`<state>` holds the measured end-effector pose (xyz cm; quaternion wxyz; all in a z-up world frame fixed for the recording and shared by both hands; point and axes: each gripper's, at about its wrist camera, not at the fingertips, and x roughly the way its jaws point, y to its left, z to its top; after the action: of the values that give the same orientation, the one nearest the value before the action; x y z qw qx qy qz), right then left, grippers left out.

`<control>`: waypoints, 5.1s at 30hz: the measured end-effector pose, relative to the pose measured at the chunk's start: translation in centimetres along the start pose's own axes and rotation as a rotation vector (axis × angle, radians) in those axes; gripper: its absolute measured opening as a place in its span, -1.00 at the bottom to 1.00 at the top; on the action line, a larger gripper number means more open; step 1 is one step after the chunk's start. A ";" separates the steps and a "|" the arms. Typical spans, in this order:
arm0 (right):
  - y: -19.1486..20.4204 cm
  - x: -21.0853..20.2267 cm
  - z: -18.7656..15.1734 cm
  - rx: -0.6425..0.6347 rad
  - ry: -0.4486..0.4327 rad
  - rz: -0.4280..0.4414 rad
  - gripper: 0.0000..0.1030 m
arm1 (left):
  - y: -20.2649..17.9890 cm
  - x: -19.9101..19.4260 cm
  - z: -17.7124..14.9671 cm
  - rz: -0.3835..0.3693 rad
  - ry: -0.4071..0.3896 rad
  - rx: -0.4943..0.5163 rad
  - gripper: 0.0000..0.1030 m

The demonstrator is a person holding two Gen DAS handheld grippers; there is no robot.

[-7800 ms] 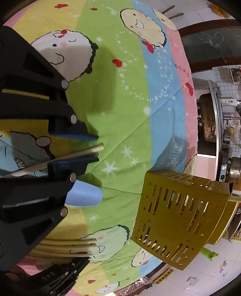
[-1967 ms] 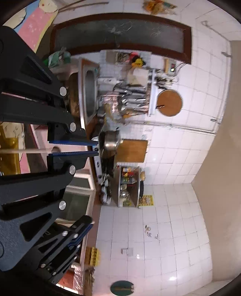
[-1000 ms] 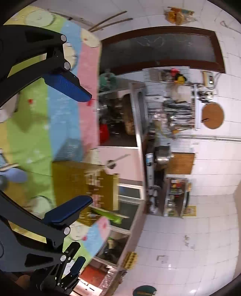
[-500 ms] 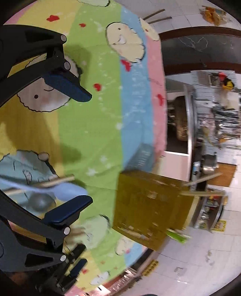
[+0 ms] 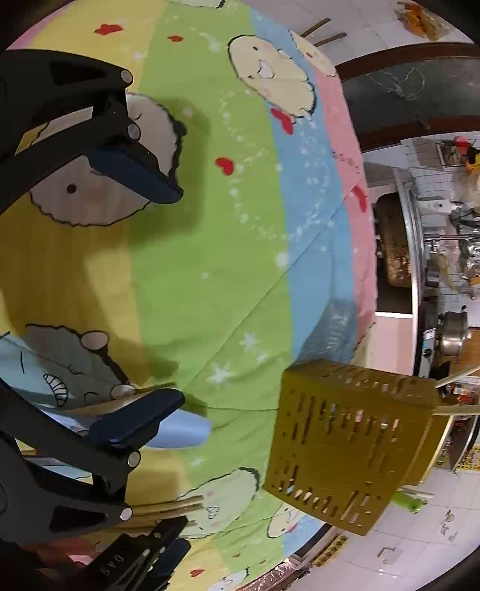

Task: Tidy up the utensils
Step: 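Move both tools back down to the loose chopsticks on the quilt, then close the left tool on a wooden chopstick while the right tool grasps another chopstick, then lift both chopsticks and carry them up over the yellow holder, then lower both chopsticks into the yellow holder and open both tools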

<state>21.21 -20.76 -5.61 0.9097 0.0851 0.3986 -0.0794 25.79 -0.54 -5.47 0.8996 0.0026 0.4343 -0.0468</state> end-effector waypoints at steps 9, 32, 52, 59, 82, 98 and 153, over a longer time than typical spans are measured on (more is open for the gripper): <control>-0.1 0.0 -0.2 -0.001 0.002 0.005 0.13 | -1.8 -0.2 -1.1 -0.004 0.019 0.049 0.84; 0.8 0.6 0.0 -0.022 0.025 0.007 -0.41 | -3.9 -0.4 -1.4 -0.034 0.033 0.069 0.00; 0.0 1.0 0.8 0.035 0.017 0.075 -0.86 | -4.9 -0.3 -0.6 -0.070 0.050 0.057 -0.85; -0.3 0.4 1.1 0.050 -0.009 0.095 -0.86 | -4.9 -1.0 -0.3 -0.087 0.017 0.063 -0.86; -1.6 -6.7 2.4 0.047 -0.239 0.128 -0.89 | -4.1 -10.5 1.5 -0.096 -0.205 0.045 -0.91; -1.5 -11.6 3.1 0.035 -0.421 0.136 -0.89 | -3.5 -14.9 2.1 -0.111 -0.382 0.033 -0.91; 1.8 -13.5 23.7 -0.008 -0.749 0.131 -0.89 | -8.2 -17.4 23.7 -0.161 -0.818 -0.004 -0.91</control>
<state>29.43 -23.19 20.36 0.9959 0.0720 0.0323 -0.0449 32.86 -8.41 23.20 0.9913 -0.0519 0.0403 -0.1136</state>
